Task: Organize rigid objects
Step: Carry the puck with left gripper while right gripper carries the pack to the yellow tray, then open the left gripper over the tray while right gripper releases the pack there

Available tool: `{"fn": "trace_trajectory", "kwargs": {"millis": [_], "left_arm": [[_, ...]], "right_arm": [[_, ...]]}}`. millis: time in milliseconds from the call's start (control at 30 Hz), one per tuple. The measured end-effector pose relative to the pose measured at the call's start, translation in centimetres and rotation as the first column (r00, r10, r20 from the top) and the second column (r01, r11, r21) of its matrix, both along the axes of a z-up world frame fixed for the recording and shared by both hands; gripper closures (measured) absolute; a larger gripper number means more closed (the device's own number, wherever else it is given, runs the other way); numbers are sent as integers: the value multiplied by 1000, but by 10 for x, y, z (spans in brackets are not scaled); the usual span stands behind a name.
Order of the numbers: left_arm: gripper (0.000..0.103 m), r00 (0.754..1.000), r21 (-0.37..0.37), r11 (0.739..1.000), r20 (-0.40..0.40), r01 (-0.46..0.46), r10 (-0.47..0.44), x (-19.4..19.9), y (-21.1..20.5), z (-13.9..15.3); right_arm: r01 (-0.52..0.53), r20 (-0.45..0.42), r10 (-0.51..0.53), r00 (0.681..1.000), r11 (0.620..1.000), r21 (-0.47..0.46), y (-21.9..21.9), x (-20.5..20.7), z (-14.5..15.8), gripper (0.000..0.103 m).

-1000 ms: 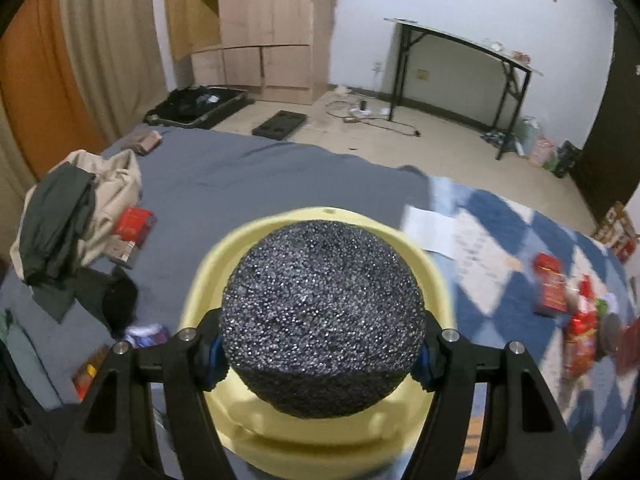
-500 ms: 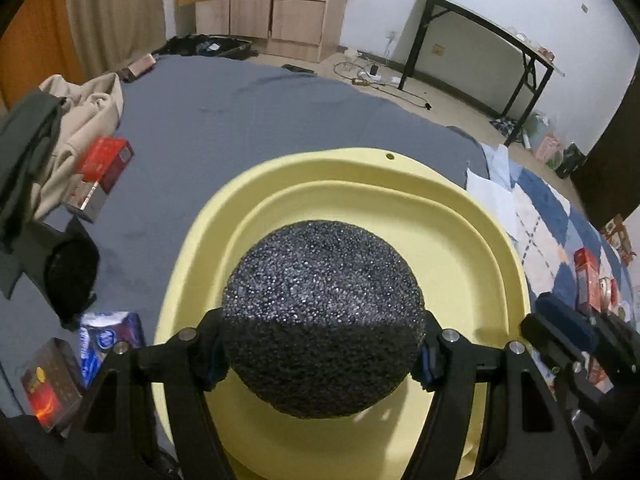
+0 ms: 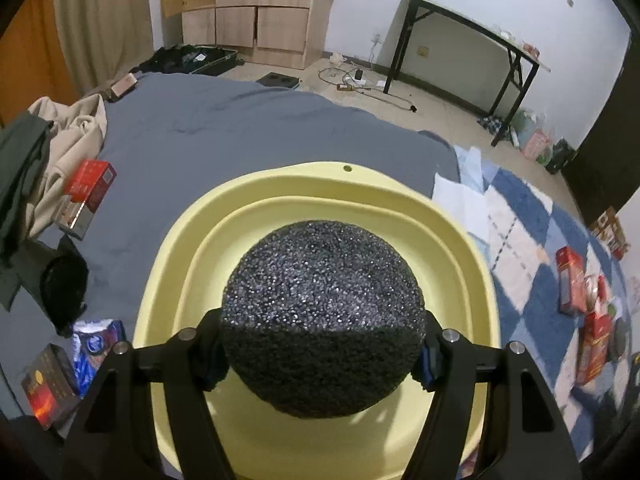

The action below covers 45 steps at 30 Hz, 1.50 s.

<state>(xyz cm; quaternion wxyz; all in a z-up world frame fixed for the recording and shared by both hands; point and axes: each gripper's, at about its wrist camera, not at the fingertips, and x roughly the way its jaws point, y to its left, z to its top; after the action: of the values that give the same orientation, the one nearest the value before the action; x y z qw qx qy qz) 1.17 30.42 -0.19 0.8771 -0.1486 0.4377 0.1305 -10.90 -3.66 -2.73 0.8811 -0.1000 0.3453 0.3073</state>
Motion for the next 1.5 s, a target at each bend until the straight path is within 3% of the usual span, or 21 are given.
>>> {"fn": "trace_trajectory", "kwargs": {"millis": [100, 233, 467, 600, 700, 767, 833, 933, 1000, 1200, 1300, 1367, 1500], "left_arm": [[33, 1000, 27, 999, 5, 28, -28, 0, -7, 4], [33, 1000, 20, 999, 0, 26, -26, 0, -7, 4], [33, 1000, -16, 1000, -7, -15, 15, 0, 3, -4], [33, 999, -46, 999, -38, -14, 12, -1, 8, -20], [33, 999, -77, 997, -49, -5, 1, -1, 13, -31], [33, 998, -124, 992, -58, -16, 9, 3, 19, -37], [33, 998, -150, 989, -61, -13, 4, 10, 24, -42], [33, 995, -151, 988, -94, 22, -37, 23, 36, -51], [33, 994, -159, 987, -109, 3, -21, 24, 45, -56], [32, 996, -139, 990, -89, -2, -10, 27, 53, -55], [20, 995, -89, 996, -100, 18, -27, 31, 43, -55], [5, 992, -66, 998, -126, 22, -31, 33, 36, -55], [0, 993, -58, 998, -120, -5, -2, 28, 36, -39]], "right_arm": [[-78, 84, 85, 993, 994, -78, -3, -24, -14, 0], [-171, 74, 177, 981, 981, -92, 4, -21, -23, 0], [-216, 1, 217, 976, 972, -90, 22, 0, -43, 1], [-220, -18, 219, 975, 972, -86, 26, 10, -52, 9], [-204, 31, 205, 978, 978, -36, 20, 14, -37, 9], [-199, 104, 195, 975, 979, 29, 20, 15, -8, 9], [-235, 157, 229, 961, 972, 25, 40, 23, 17, 9], [-329, 178, 332, 926, 943, -48, 87, 39, 27, 9], [-401, 164, 417, 894, 908, -121, 126, 57, 22, 9], [-466, 93, 498, 862, 851, -240, 178, 90, -5, 10], [-464, 51, 494, 868, 844, -267, 189, 98, -19, 10], [-453, 42, 486, 873, 839, -301, 195, 100, -23, 9], [-455, 51, 497, 866, 827, -330, 200, 97, -17, 0]]}}
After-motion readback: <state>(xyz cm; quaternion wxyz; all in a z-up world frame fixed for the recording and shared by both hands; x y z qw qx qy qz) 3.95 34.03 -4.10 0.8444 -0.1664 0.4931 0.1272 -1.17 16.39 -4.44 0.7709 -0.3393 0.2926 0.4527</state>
